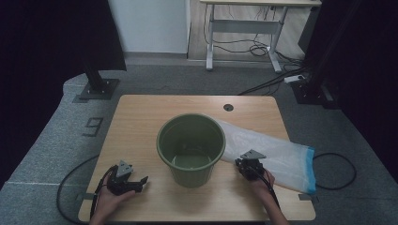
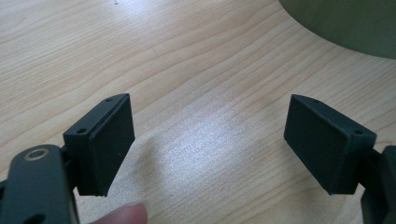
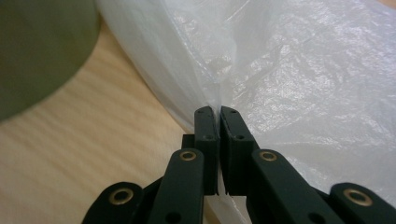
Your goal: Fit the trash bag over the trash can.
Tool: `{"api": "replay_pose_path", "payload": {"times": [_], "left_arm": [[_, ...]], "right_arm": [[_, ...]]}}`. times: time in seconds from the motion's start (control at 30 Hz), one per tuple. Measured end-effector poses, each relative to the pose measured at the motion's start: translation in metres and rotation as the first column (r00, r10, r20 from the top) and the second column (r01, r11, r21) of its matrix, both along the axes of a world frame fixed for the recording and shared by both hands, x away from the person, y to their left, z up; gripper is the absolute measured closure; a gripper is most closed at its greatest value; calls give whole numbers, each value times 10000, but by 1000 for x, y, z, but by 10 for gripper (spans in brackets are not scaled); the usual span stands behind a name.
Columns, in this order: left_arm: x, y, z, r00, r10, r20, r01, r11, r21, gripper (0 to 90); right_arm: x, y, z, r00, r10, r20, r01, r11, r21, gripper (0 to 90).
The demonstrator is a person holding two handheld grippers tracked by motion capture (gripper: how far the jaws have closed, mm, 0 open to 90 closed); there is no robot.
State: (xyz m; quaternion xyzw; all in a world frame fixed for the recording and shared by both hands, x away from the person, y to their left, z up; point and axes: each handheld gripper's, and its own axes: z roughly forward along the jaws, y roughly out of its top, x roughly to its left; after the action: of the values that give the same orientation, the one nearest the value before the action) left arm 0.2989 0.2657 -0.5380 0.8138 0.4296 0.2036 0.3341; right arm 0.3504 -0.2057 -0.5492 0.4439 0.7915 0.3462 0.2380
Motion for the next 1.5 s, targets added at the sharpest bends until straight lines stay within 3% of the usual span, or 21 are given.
{"api": "replay_pose_path", "payload": {"times": [0.1,0.13,0.17,0.2,0.23,0.27,0.4,0.47,0.57,0.83,0.9,0.93,0.97,1.07,1.17,1.23,1.33,1.37,1.4,1.5], "left_arm": [[0,0,-1,10000,23,-36,-23,10000,-4,159],[0,-1,-1,10000,28,-57,-29,10000,-11,160],[0,-1,-2,10000,29,-69,-29,10000,6,160],[0,-1,-2,10000,29,-69,-29,10000,6,159],[0,-2,-2,10000,22,-88,-22,10000,18,159],[0,-2,-2,10000,-3,-96,3,10000,36,159],[-1,-1,-2,10000,5,-82,-5,10000,33,160],[-1,-1,-2,10000,32,-66,-32,10000,-3,160],[-1,2,-1,9999,80,-67,-81,10000,-45,160],[-1,5,-2,9998,157,-87,-158,9998,-125,160],[-1,5,-2,9998,157,-86,-159,9997,-188,160],[-1,5,-1,9998,190,-60,-191,9996,-197,160],[-1,5,-1,9998,190,-60,-191,9996,-197,160],[-1,6,-2,9997,231,-46,-232,9995,-205,160],[-1,7,-2,9996,276,-49,-277,9994,-210,160],[-1,9,-2,9995,322,-34,-323,9993,-183,162],[0,9,-2,9993,366,-44,-366,9992,-187,162],[0,9,-2,9993,381,-40,-382,9991,-176,162],[0,9,-2,9993,381,-40,-382,9991,-176,161],[0,9,-2,9991,421,-29,-422,9990,-159,162]], "right_arm": [[-4,-4,0,9999,103,-17,-103,9999,67,781],[-4,-4,0,9998,196,-38,-196,9998,106,705],[-3,-2,2,9991,435,13,-435,9986,306,565],[-3,-2,2,9991,435,13,-435,9986,306,565],[-1,5,5,9979,574,288,-586,9974,412,471],[1,9,7,9972,636,401,-652,9970,413,432],[7,24,8,9954,818,499,-831,9962,252,346],[16,38,6,9959,860,277,-859,9963,-35,325],[22,42,3,9966,806,153,-805,9967,-74,325],[38,40,-3,9981,604,-82,-600,9972,440,408],[39,40,-3,9991,417,-39,-415,9980,469,507],[42,39,-2,9996,181,-209,-166,9974,695,649],[42,39,-2,9996,181,-209,-166,9974,695,649],[44,37,0,9996,-136,-234,147,9988,476,816],[43,32,1,9989,-472,-22,472,9978,472,876],[41,22,7,9963,-858,97,840,9891,1209,884],[40,16,11,9937,-1116,132,1084,9828,1496,885],[38,7,19,9902,-1363,292,1276,9709,2028,885],[38,7,19,9902,-1363,292,1276,9709,2028,885],[34,-2,31,9849,-1656,510,1468,9538,2621,887]]}}
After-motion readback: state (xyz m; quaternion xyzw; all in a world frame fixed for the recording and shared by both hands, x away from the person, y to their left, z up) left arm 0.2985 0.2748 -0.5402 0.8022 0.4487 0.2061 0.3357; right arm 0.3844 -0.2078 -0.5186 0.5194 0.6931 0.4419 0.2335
